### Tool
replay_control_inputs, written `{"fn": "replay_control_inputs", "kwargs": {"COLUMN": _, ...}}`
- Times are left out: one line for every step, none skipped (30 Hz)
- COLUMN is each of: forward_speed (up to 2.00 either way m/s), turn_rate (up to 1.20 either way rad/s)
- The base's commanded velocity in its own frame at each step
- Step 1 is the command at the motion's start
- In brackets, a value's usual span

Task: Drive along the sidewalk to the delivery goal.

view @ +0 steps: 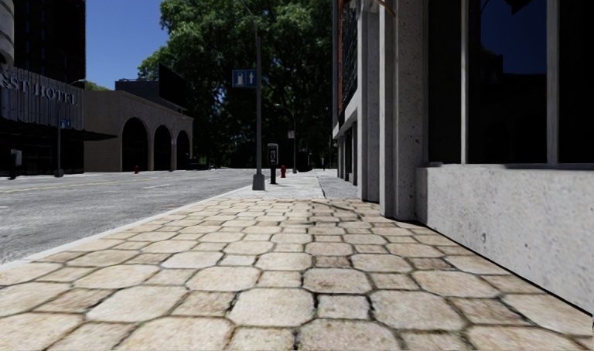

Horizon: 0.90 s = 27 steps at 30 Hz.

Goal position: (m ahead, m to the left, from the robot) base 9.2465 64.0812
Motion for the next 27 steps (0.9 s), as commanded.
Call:
{"fn": "replay_control_inputs", "kwargs": {"forward_speed": 0.83, "turn_rate": 0.72}}
{"fn": "replay_control_inputs", "kwargs": {"forward_speed": 0.83, "turn_rate": 0.73}}
{"fn": "replay_control_inputs", "kwargs": {"forward_speed": 0.83, "turn_rate": 0.74}}
{"fn": "replay_control_inputs", "kwargs": {"forward_speed": 0.83, "turn_rate": 0.74}}
{"fn": "replay_control_inputs", "kwargs": {"forward_speed": 0.83, "turn_rate": 0.74}}
{"fn": "replay_control_inputs", "kwargs": {"forward_speed": 0.83, "turn_rate": 0.74}}
{"fn": "replay_control_inputs", "kwargs": {"forward_speed": 0.83, "turn_rate": 0.74}}
{"fn": "replay_control_inputs", "kwargs": {"forward_speed": 0.83, "turn_rate": 0.74}}
{"fn": "replay_control_inputs", "kwargs": {"forward_speed": 0.83, "turn_rate": 0.74}}
{"fn": "replay_control_inputs", "kwargs": {"forward_speed": 0.83, "turn_rate": 0.74}}
{"fn": "replay_control_inputs", "kwargs": {"forward_speed": 0.83, "turn_rate": 0.74}}
{"fn": "replay_control_inputs", "kwargs": {"forward_speed": 0.83, "turn_rate": 0.74}}
{"fn": "replay_control_inputs", "kwargs": {"forward_speed": 0.83, "turn_rate": 0.74}}
{"fn": "replay_control_inputs", "kwargs": {"forward_speed": 0.83, "turn_rate": 0.74}}
{"fn": "replay_control_inputs", "kwargs": {"forward_speed": 0.83, "turn_rate": 0.74}}
{"fn": "replay_control_inputs", "kwargs": {"forward_speed": 0.83, "turn_rate": 0.74}}
{"fn": "replay_control_inputs", "kwargs": {"forward_speed": 0.83, "turn_rate": 0.74}}
{"fn": "replay_control_inputs", "kwargs": {"forward_speed": 0.83, "turn_rate": 0.74}}
{"fn": "replay_control_inputs", "kwargs": {"forward_speed": 0.83, "turn_rate": 0.74}}
{"fn": "replay_control_inputs", "kwargs": {"forward_speed": 0.83, "turn_rate": 0.74}}
{"fn": "replay_control_inputs", "kwargs": {"forward_speed": 0.83, "turn_rate": 0.74}}
{"fn": "replay_control_inputs", "kwargs": {"forward_speed": 0.83, "turn_rate": 0.74}}
{"fn": "replay_control_inputs", "kwargs": {"forward_speed": 0.83, "turn_rate": 0.74}}
{"fn": "replay_control_inputs", "kwargs": {"forward_speed": 0.83, "turn_rate": 0.74}}
{"fn": "replay_control_inputs", "kwargs": {"forward_speed": 0.83, "turn_rate": 0.74}}
{"fn": "replay_control_inputs", "kwargs": {"forward_speed": 0.83, "turn_rate": 0.74}}
{"fn": "replay_control_inputs", "kwargs": {"forward_speed": 0.83, "turn_rate": 0.74}}
